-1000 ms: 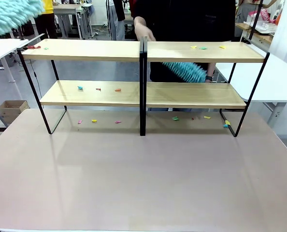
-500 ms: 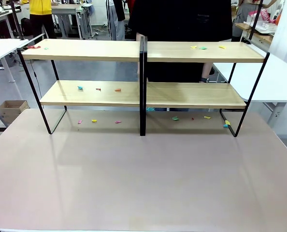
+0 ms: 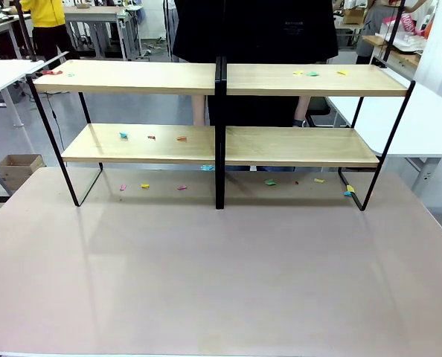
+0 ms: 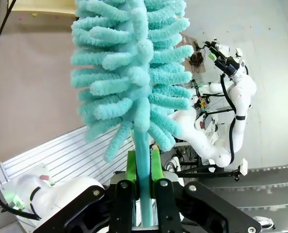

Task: Clean the shelves.
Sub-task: Clean a randomly selected level of the Shelf with the Duster.

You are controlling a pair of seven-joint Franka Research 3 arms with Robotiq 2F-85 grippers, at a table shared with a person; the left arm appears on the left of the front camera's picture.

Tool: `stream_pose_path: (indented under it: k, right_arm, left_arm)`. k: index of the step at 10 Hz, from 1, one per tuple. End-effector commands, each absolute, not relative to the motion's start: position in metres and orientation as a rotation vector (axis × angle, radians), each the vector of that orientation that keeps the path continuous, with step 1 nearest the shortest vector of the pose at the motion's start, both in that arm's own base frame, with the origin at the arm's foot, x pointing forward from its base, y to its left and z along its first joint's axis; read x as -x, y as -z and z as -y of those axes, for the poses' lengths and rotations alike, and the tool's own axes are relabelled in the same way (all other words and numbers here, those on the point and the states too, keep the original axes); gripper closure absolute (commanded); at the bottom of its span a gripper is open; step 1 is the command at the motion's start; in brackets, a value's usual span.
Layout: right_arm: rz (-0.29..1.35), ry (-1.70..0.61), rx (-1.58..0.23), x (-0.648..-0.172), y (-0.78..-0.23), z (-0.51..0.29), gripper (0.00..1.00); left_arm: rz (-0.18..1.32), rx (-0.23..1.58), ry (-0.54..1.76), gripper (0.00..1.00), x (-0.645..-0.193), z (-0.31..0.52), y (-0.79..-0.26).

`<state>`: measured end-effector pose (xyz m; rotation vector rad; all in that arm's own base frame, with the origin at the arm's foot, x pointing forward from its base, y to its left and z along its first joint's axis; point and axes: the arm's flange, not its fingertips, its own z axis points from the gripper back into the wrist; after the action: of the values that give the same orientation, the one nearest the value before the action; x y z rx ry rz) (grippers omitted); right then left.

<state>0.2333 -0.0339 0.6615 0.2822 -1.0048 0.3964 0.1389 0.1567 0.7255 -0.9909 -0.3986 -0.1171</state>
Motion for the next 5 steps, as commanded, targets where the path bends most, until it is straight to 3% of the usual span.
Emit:
stream_pose_path:
  k: [1,5]
  right_arm:
    - [1.004,-0.398,-0.292,-0.233,-0.661,0.033,0.0]
    - [1.004,-0.398,-0.292,-0.233,-0.661,0.033,0.0]
  left_arm:
    - [0.368,0.98,0.162,0.87,-0.157,-0.139,-0.731]
    - [0.251,0.75,0.014,0.87,-0.261,-0.014,-0.724]
